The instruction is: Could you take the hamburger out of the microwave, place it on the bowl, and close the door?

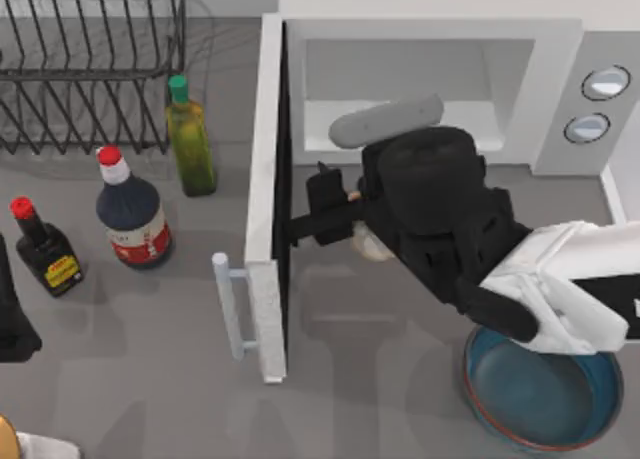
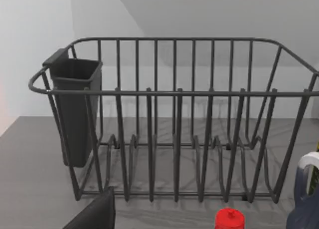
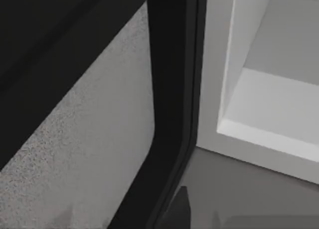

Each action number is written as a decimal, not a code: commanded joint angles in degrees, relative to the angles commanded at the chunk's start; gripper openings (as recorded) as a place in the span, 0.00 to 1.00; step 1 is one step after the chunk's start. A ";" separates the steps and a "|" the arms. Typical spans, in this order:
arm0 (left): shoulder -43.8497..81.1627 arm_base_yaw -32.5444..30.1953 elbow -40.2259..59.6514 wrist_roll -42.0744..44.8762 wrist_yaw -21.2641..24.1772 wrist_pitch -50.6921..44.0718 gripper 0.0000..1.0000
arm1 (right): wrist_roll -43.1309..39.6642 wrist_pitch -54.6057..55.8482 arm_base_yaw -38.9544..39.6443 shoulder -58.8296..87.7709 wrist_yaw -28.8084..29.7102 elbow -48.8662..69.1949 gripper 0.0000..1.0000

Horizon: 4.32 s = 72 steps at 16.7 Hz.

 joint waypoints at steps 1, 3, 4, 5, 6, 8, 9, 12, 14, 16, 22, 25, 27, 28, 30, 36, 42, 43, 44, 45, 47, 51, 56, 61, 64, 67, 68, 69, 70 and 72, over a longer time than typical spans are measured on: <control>0.00 0.00 0.00 0.00 0.00 0.00 1.00 | -0.60 -0.44 -0.50 -0.09 -0.56 -0.06 0.00; 0.00 0.00 0.00 0.00 0.00 0.00 1.00 | -3.62 -2.60 -2.86 -0.54 -3.38 -0.36 0.00; 0.00 0.00 0.00 0.00 0.00 0.00 1.00 | -6.03 -4.23 -4.59 -0.89 -5.58 -0.59 0.00; 0.00 0.00 0.00 0.00 0.00 0.00 1.00 | -9.01 -6.19 -6.60 -1.32 -8.25 -0.88 0.00; 0.00 0.00 0.00 0.00 0.00 0.00 1.00 | -12.48 -8.42 -8.82 -1.80 -11.33 -1.22 0.00; 0.00 0.00 0.00 0.00 0.00 0.00 1.00 | -20.63 -13.58 -13.59 -2.79 -18.48 -2.05 0.00; 0.00 0.00 0.00 0.00 0.00 0.00 1.00 | -25.17 -16.43 -16.02 -3.27 -22.43 -2.53 0.00; 0.00 0.00 0.00 0.00 0.00 0.00 1.00 | -40.03 -25.62 -22.99 -4.56 -35.08 -4.12 0.00; 0.00 0.00 0.00 0.00 0.00 0.00 1.00 | -50.56 -31.95 -27.16 -5.23 -43.79 -5.26 0.00; 0.00 0.00 0.00 0.00 0.00 0.00 1.00 | -61.18 -38.11 -30.74 -5.73 -52.38 -6.36 0.00; 0.00 0.00 0.00 0.00 0.00 0.00 1.00 | -88.12 -53.18 -36.75 -6.35 -73.63 -8.99 0.00; 0.00 0.00 0.00 0.00 0.00 0.00 1.00 | -94.86 -57.26 -37.40 -6.49 -79.45 -9.66 0.00; 0.00 0.00 0.00 0.00 0.00 0.00 1.00 | -96.29 -58.18 -37.47 -6.54 -80.78 -9.82 0.00; 0.00 0.00 0.00 0.00 0.00 0.00 1.00 | -96.29 -58.18 -37.47 -6.54 -80.78 -9.82 0.00; 0.00 0.00 0.00 0.00 0.00 0.00 1.00 | -96.29 -58.18 -37.47 -6.54 -80.78 -9.82 0.00; 0.00 0.00 0.00 0.00 0.00 0.00 1.00 | -92.10 -51.35 -35.25 -4.73 -80.42 -11.34 0.00; 0.00 0.00 0.00 0.00 0.00 0.00 1.00 | -83.73 -36.17 -31.31 -1.32 -79.92 -15.04 0.00; 0.00 0.00 0.00 0.00 0.00 0.00 1.00 | -83.11 -35.45 -31.05 -0.98 -79.79 -15.43 0.00; 0.00 0.00 0.00 0.00 0.00 0.00 1.00 | -82.99 -35.32 -31.00 -0.90 -79.75 -15.52 0.00; 0.00 0.00 0.00 0.00 0.00 0.00 1.00 | -82.99 -35.32 -31.00 -0.90 -79.75 -15.52 0.00; 0.00 0.00 0.00 0.00 0.00 0.00 1.00 | -82.99 -35.32 -31.00 -0.90 -79.75 -15.52 0.00; 0.00 0.00 0.00 0.00 0.00 0.00 1.00 | -82.99 -35.32 -31.00 -0.90 -79.75 -15.52 0.30; 0.00 0.00 0.00 0.00 0.00 0.00 1.00 | -82.99 -35.32 -31.00 -0.90 -79.75 -15.52 0.68; 0.00 0.00 0.00 0.00 0.00 0.00 1.00 | -82.99 -35.32 -31.00 -0.90 -79.75 -15.52 1.00; 0.00 0.00 0.00 0.00 0.00 0.00 1.00 | -82.99 -35.32 -31.00 -0.90 -79.75 -15.52 1.00; 0.00 0.00 0.00 0.00 0.00 0.00 1.00 | -82.99 -35.32 -31.00 -0.90 -79.75 -15.52 1.00; 0.00 0.00 0.00 0.00 0.00 0.00 1.00 | -82.99 -35.32 -31.00 -0.90 -79.75 -15.52 1.00; 0.00 0.00 0.00 0.00 0.00 0.00 1.00 | -85.07 -40.05 -35.06 -4.39 -80.64 -13.69 1.00; 0.00 0.00 0.00 0.00 0.00 0.00 1.00 | -85.04 -40.04 -35.06 -4.43 -80.63 -13.72 1.00; 0.00 0.00 0.00 0.00 0.00 0.00 1.00 | -83.53 -39.55 -35.28 -6.28 -79.91 -14.70 1.00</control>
